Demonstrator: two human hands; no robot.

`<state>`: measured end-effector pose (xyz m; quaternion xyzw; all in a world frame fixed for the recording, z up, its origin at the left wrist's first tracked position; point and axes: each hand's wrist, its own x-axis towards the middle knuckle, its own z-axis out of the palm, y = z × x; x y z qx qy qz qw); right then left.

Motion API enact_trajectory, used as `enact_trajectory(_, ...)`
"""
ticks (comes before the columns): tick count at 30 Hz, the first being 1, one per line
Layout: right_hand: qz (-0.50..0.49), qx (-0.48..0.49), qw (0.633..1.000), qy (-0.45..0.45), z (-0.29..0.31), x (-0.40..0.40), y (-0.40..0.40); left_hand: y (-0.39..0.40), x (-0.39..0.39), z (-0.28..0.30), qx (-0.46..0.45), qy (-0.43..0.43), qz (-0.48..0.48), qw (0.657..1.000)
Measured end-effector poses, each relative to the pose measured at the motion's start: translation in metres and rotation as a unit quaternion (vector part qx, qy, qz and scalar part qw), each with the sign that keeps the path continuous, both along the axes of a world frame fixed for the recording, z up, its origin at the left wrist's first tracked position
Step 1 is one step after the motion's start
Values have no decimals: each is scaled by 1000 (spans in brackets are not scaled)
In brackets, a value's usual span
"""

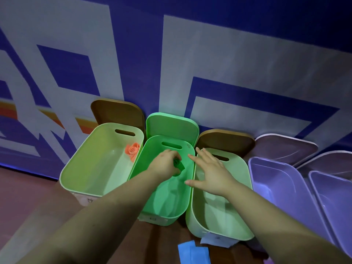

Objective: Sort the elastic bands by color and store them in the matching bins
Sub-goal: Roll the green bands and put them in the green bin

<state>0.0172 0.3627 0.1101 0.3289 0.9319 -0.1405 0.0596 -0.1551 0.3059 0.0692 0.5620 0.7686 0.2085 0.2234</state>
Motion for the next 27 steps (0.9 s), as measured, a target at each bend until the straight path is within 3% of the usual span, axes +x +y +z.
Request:
enact_trajectory(10, 28, -37, 999, -9, -3, -3, 19, 35, 0, -41, -65, 69, 0, 995)
enact_trajectory(15, 32, -54, 998, -6, -7, -3, 22, 43, 0, -47, -57, 67, -22, 996)
enact_trajectory(19, 35, -58, 998, -7, -8, -4, 23, 41, 3, -49, -16, 12, -37, 999)
enact_trajectory(23, 35, -63, 997, -14, -9, -3, 23, 36, 3, -55, 24, -92, 61, 994)
enact_trajectory(25, 34, -66, 997, -18, -8, -4, 23, 38, 2, -53, 14, -189, 112, 975)
enact_trajectory(27, 32, -70, 997, -21, -7, -4, 23, 40, 0, -48, 11, -317, 164, 934)
